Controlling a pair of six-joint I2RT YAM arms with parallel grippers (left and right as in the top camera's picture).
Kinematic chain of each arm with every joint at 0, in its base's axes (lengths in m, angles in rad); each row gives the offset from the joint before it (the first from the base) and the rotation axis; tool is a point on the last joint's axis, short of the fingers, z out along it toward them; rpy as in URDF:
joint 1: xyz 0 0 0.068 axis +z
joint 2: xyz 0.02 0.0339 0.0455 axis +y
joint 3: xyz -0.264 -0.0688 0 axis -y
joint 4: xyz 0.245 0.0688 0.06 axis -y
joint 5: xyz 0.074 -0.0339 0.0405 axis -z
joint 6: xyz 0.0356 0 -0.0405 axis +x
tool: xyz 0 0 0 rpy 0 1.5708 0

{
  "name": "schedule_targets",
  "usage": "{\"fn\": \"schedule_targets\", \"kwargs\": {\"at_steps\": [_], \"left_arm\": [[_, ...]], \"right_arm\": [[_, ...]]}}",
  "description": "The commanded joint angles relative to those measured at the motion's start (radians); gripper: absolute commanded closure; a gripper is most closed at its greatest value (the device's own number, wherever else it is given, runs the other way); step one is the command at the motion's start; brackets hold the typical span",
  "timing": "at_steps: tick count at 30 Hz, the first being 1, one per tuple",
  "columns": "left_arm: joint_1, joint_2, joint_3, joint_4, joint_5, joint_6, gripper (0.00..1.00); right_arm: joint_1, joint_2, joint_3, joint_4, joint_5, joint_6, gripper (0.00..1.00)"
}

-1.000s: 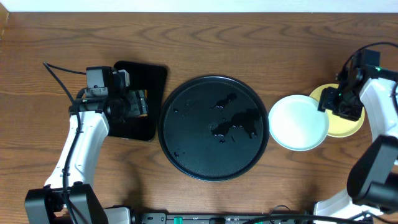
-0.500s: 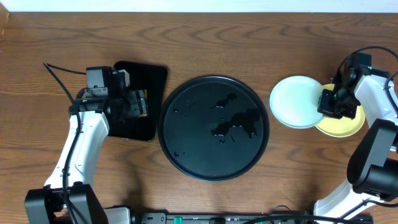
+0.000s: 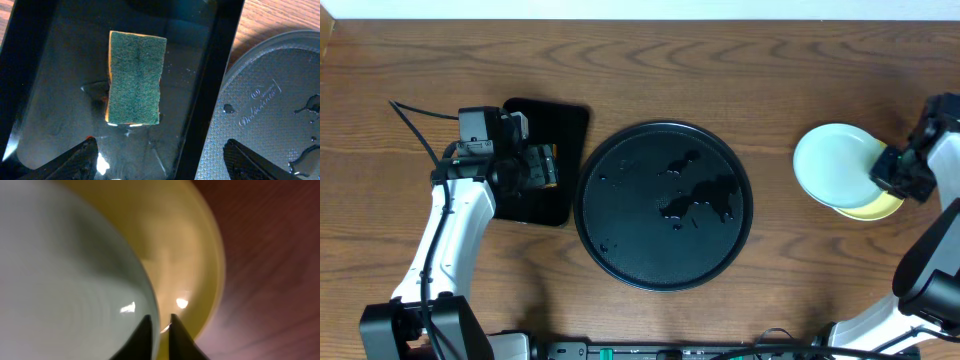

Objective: Clean dirty plates on tray and stack at the side

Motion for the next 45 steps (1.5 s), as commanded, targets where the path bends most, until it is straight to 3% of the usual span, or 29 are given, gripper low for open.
{"fn": "schedule_targets", "kwargs": {"at_steps": [1, 2, 3, 8, 23, 26, 32, 37, 42, 43, 44, 45], "left_arm": [[0.002, 0.011, -0.006, -0.003, -0.006, -0.006, 0.19], [0.002, 0.011, -0.006, -0.003, -0.006, -0.005, 0.19], [0.002, 0.011, -0.006, -0.003, -0.006, -0.005, 0.19], [0.002, 0.011, -0.006, -0.003, -0.006, -0.005, 0.19], [0.002, 0.011, -0.006, -0.010, -0.005, -0.005, 0.19], [-0.014, 0.011, -0.006, -0.012, -0.019, 0.074, 0.19], [-0.077, 0.011, 0.061, -0.126, -0.235, 0.074, 0.13], [-0.092, 0.011, 0.163, -0.241, -0.244, 0.029, 0.12], [-0.092, 0.001, 0.190, -0.360, -0.231, 0.029, 0.12], [-0.092, -0.001, 0.190, -0.381, -0.231, 0.029, 0.12], [-0.092, -0.002, 0.188, -0.395, -0.230, 0.029, 0.12], [-0.092, -0.005, 0.185, -0.404, -0.212, 0.040, 0.12]], "right_arm": [[-0.037, -0.028, 0.002, -0.001, 0.019, 0.019, 0.67], [-0.043, -0.028, 0.002, 0.000, 0.019, 0.023, 0.54], [-0.047, -0.028, 0.002, 0.000, 0.019, 0.030, 0.48], [-0.054, -0.028, 0.002, 0.000, 0.007, 0.029, 0.46], [0.001, -0.028, 0.002, -0.001, -0.361, -0.126, 0.46], [0.055, -0.028, 0.002, -0.004, -0.350, -0.187, 0.40], [0.195, -0.047, 0.002, -0.003, -0.206, -0.193, 0.34], [0.307, -0.140, 0.002, 0.012, -0.073, -0.148, 0.32], [0.367, -0.273, 0.002, 0.026, -0.022, -0.121, 0.24], [0.372, -0.296, 0.001, 0.023, -0.022, -0.121, 0.20], [0.374, -0.316, 0.001, 0.019, -0.022, -0.121, 0.01], [0.374, -0.338, 0.001, 0.011, -0.018, -0.121, 0.01]]}}
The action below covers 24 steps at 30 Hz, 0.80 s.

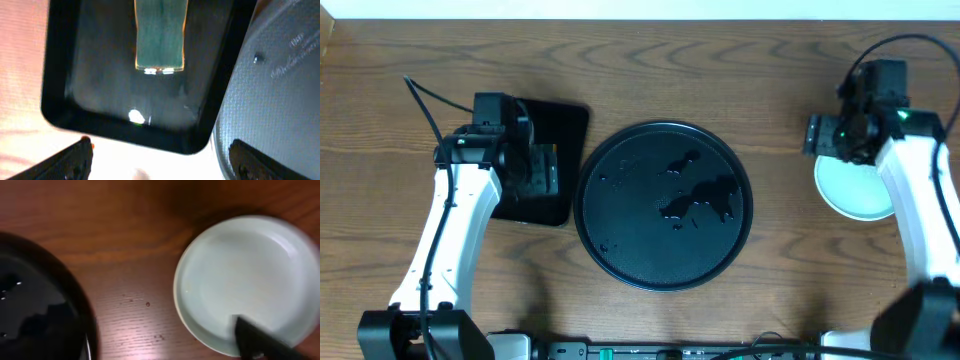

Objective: Clean dirty plates on tray and stack at the side

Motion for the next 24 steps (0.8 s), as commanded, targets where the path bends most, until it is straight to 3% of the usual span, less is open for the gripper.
{"fn": "schedule_targets", "kwargs": {"at_steps": [1, 9, 24], "left_arm": [[0.000, -0.018, -0.001, -0.018, 0.023, 0.014, 0.12], [0.000, -0.048, -0.044, 0.042, 0.081, 0.086, 0.07], [0.000, 0.209, -0.114, 0.472, 0.117, 0.082, 0.03]], "right_arm": [[0.006, -0.064, 0.001, -0.016, 0.051, 0.013, 0.01], [0.006, -0.107, -0.001, -0.074, 0.059, 0.023, 0.01], [0.009, -0.107, -0.006, -0.088, 0.056, 0.028, 0.01]]}}
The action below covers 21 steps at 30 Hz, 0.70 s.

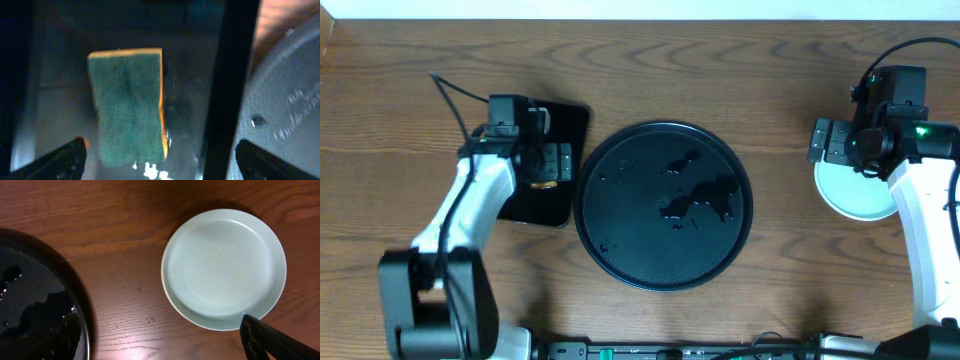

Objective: Clean dirty plates on tray and stack at the side

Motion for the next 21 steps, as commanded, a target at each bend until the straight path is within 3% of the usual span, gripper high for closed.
{"fn": "schedule_targets", "kwargs": {"at_steps": [1, 14, 21], "left_arm": [[0.000, 0.047, -0.011, 0.059, 0.044, 0.013, 0.03], [0.000, 0.230, -0.011, 0.117, 0.014, 0.008, 0.03], [0.000, 0.185, 0.029, 0.089, 0.014, 0.006, 0.03]], "right_arm": [[0.008, -0.010, -0.006, -0.005, 0.013, 0.016, 0.01], [0.008, -0.010, -0.006, -0.010, 0.013, 0.016, 0.01], [0.008, -0.010, -0.006, -0.014, 0.013, 0.016, 0.01]]}}
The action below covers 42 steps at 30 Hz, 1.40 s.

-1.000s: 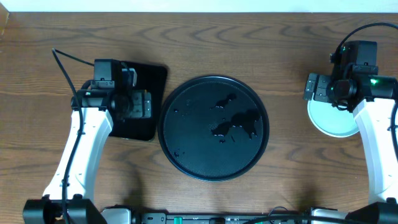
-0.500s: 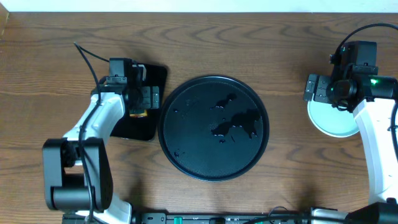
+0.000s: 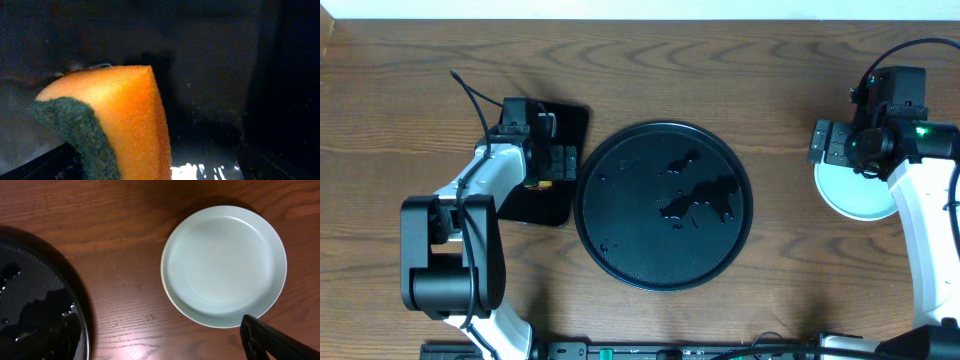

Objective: Clean dirty plates on tray and stack at the side

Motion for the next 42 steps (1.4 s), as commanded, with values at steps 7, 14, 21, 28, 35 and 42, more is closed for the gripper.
{"fn": "schedule_targets", "kwargs": {"at_steps": [7, 14, 21, 28, 35, 42], "left_arm": [[-0.001, -0.174, 0.066, -0.023, 0.024, 0.000, 0.03], [-0.001, -0.247, 0.065, -0.080, 0.016, 0.003, 0.03], [0.001, -0.184, 0.041, -0.136, -0.093, -0.013, 0.02], [0.002, -0.035, 0.039, -0.140, -0.088, -0.013, 0.02], [0.002, 0.061, 0.039, -0.135, -0.088, -0.017, 0.02], [0.002, 0.043, 0.050, -0.141, -0.089, -0.016, 0.02]], "right_arm": [[0.008, -0.010, -0.006, -0.004, 0.013, 0.016, 0.01], [0.008, -0.010, -0.006, -0.002, 0.013, 0.016, 0.01], [0.008, -0.010, -0.006, -0.005, 0.013, 0.016, 0.01], [0.008, -0.010, -0.006, -0.009, 0.013, 0.016, 0.01], [0.008, -0.010, -0.006, -0.009, 0.013, 0.016, 0.01], [0.008, -0.010, -0.006, -0.011, 0.013, 0.016, 0.01]]}}
